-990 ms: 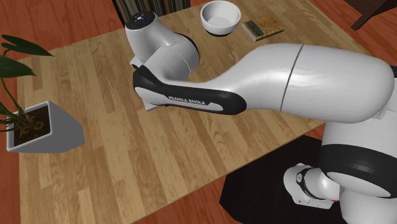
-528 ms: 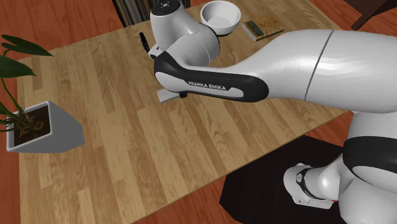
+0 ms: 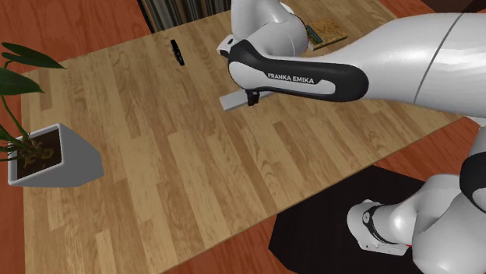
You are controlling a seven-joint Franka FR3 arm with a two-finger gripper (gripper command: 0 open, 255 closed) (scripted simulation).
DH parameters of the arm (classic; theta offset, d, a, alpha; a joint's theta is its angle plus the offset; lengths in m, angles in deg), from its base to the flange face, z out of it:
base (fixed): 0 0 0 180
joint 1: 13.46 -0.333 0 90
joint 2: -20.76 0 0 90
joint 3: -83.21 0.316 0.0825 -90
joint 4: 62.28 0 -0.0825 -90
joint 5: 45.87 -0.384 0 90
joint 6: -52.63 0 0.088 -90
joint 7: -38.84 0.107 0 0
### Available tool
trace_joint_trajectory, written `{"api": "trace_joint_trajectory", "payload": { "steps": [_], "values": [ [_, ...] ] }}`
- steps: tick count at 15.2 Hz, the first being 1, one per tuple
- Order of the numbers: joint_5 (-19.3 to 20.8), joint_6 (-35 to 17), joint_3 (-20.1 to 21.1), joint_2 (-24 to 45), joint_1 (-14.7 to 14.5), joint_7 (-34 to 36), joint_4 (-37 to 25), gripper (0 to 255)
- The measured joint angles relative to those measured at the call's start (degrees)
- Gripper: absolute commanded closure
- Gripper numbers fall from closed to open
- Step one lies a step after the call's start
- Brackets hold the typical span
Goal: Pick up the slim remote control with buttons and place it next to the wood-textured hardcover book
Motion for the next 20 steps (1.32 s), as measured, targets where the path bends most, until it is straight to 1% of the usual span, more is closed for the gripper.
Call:
{"api": "trace_joint_trajectory", "payload": {
  "steps": [3,10,18,19,20],
  "values": [
    [0.34,-1.14,-1.39,-2.24,1.85,-3.27,3.43,255],
    [0.4,-2.45,-5.09,-4.24,6.99,-12.18,6.92,255],
    [0.21,-2.01,-9.55,-5.0,13.08,-22.79,7.5,255],
    [-0.35,-1.72,-10.07,-3.79,14.03,-24.41,6.12,255],
    [-0.39,-1.56,-10.57,-3.79,14.76,-25.68,6.03,255]
  ]
}}
